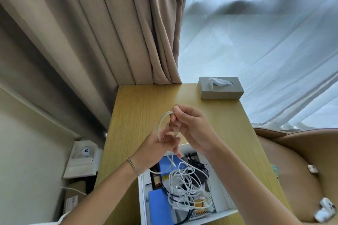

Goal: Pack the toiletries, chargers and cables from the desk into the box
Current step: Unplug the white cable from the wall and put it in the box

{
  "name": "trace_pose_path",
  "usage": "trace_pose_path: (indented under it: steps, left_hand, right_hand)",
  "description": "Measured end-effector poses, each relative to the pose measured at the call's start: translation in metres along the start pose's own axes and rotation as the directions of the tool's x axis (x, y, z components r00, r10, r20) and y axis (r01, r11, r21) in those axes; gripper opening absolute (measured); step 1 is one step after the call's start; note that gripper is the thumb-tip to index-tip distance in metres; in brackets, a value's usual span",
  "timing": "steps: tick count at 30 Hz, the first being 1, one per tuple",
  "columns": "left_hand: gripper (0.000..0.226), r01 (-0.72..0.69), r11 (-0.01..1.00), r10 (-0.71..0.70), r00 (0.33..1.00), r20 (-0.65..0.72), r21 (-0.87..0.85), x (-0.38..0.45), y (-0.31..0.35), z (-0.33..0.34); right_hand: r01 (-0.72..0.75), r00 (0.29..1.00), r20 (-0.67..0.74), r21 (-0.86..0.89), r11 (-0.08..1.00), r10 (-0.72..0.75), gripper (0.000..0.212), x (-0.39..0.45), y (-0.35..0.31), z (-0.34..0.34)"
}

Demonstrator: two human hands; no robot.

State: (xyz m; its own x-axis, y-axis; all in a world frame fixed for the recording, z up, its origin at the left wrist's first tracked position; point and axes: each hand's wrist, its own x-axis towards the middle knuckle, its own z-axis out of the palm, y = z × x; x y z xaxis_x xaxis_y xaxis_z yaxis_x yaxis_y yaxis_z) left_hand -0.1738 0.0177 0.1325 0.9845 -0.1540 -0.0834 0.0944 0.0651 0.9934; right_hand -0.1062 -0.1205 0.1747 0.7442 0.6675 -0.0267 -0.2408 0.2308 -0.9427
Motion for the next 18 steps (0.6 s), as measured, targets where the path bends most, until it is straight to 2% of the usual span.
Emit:
trace_pose_path:
  steps: [1, 3, 6, 8, 11, 13, 15, 18]
  left_hand:
    - [0.01, 0.034, 0.999, -0.034, 0.999, 0.0, -0.004, -0.002, -0.006, 0.003]
    - [0.021, 0.101, 0.994, -0.1, 0.995, -0.024, 0.032, -0.005, -0.017, 0.007]
    - [0.028, 0.116, 0.99, -0.112, 0.992, -0.053, 0.074, -0.011, -0.024, 0.01]
    - [0.035, 0.1, 0.988, -0.094, 0.994, -0.06, 0.115, -0.014, -0.028, 0.009]
    - [0.039, 0.155, 0.979, -0.141, 0.984, -0.104, 0.131, -0.017, -0.041, 0.005]
    - [0.036, 0.177, 0.945, -0.146, 0.981, -0.132, 0.274, -0.019, -0.053, 0.003]
    - [0.034, 0.18, 0.887, -0.136, 0.982, -0.132, 0.425, -0.022, -0.068, 0.002]
    - [0.033, 0.213, 0.829, -0.152, 0.976, -0.159, 0.517, -0.025, -0.09, 0.004]
  right_hand:
    - [0.009, 0.999, -0.037, -0.011, 1.0, -0.009, 0.032, -0.003, 0.001, -0.005]
    - [0.031, 0.993, -0.112, -0.068, 0.997, -0.039, 0.033, -0.008, 0.004, -0.015]
    - [0.005, 0.978, -0.205, -0.205, 0.979, -0.048, 0.032, -0.017, 0.014, -0.033]
    - [-0.059, 0.958, -0.285, -0.279, 0.959, -0.024, 0.033, -0.026, 0.025, -0.044]
    - [-0.179, 0.923, -0.383, -0.324, 0.929, 0.045, 0.032, -0.041, 0.044, -0.06]
    - [-0.268, 0.889, -0.447, -0.339, 0.902, 0.097, 0.032, -0.05, 0.058, -0.067]
    - [-0.374, 0.846, -0.515, -0.385, 0.844, 0.141, 0.033, -0.056, 0.071, -0.071]
    - [-0.525, 0.793, -0.584, -0.513, 0.679, 0.171, 0.032, -0.058, 0.092, -0.075]
